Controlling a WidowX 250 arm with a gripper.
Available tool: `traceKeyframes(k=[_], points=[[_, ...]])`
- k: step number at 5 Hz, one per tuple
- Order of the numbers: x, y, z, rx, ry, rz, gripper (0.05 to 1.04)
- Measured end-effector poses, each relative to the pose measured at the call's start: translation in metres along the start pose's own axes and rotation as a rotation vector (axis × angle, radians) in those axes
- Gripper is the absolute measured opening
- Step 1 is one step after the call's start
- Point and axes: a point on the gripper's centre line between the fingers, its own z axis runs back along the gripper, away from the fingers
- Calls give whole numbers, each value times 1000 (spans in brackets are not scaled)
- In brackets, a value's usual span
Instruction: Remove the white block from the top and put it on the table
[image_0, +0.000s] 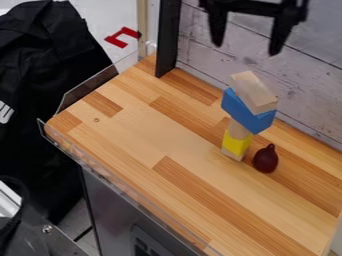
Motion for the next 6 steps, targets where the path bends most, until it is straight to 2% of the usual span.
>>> traceKeyframes(k=[2,4,5,6], points=[[6,-6,-2,67,30,256,999],[9,-9,-27,129,95,417,999],[8,-8,-37,145,126,468,999],[7,-9,-41,121,133,485,999]])
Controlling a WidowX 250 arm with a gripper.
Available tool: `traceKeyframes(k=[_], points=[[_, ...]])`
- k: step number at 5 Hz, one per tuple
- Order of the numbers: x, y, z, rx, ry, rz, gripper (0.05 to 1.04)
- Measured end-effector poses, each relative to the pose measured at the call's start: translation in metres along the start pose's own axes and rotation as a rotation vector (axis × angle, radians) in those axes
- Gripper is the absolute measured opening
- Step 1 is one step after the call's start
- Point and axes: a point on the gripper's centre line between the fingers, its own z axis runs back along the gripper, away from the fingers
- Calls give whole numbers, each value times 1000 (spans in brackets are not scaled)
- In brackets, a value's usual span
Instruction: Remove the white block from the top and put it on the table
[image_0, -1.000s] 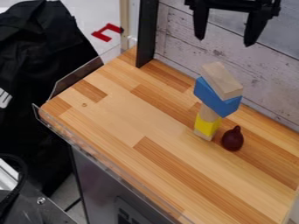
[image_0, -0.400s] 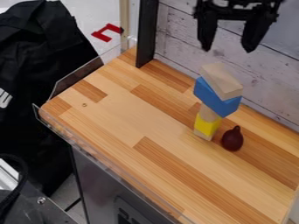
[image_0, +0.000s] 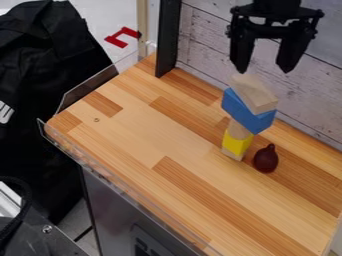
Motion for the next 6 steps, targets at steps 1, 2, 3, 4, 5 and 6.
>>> traceKeyframes(k=[1,2,3,4,5,6], points=[[-1,3,-6,5,13,5,999],[-1,8,-13,10,32,20,999],[0,10,-15,6,44,28,999],[2,10,-15,-1,43,29,999],[2,9,-15,-5,43,20,999],[3,9,-15,-10,43,20,999]])
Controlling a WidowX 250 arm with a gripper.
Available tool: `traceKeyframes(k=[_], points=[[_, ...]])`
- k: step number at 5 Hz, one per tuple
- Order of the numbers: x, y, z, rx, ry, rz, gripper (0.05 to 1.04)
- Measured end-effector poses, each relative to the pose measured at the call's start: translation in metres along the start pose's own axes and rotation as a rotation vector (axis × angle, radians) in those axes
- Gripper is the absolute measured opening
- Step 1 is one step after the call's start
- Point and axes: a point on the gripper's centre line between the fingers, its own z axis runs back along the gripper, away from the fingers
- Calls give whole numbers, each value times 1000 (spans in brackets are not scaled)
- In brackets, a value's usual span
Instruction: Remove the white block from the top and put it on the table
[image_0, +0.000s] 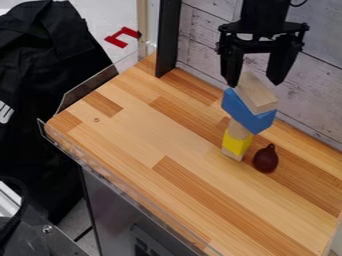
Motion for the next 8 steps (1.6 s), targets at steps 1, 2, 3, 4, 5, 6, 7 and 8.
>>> traceKeyframes(k=[1,2,3,4,5,6,7,8], points=[[1,0,0,-5,4,3,999],[-1,2,-4,-1,13,7,999],[-2,3,-6,-1,24,13,999],[-2,3,-7,-2,26,15,961],[-2,3,-8,-6,26,16,682],[-1,3,-9,-12,23,15,480],[-1,3,-9,-14,24,15,479],[-1,3,-9,-14,26,13,479]])
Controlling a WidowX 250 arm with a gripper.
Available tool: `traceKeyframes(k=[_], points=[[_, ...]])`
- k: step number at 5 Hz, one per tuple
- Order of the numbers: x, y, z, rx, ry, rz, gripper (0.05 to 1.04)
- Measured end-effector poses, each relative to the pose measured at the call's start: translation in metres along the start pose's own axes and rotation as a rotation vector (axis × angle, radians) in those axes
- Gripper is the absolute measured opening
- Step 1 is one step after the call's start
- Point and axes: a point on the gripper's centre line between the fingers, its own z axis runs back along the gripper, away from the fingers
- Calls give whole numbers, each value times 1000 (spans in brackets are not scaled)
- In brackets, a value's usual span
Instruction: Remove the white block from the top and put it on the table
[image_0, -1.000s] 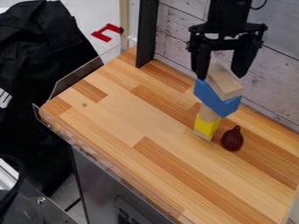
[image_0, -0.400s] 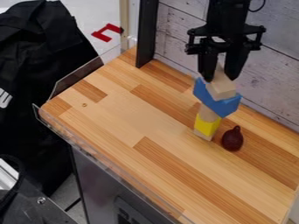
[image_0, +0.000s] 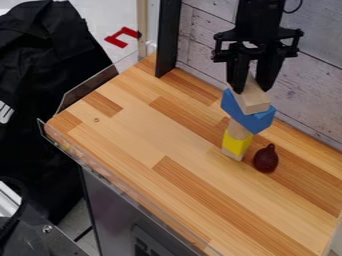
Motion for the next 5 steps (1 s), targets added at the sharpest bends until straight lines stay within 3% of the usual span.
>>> traceKeyframes(k=[1,2,3,5], points=[[0,0,0,3,-2,-2,479],[5,8,15,-9,-51,27,479],[14,20,44,-57,-102,72,479],[25,48,39,-52,-83,184,479]])
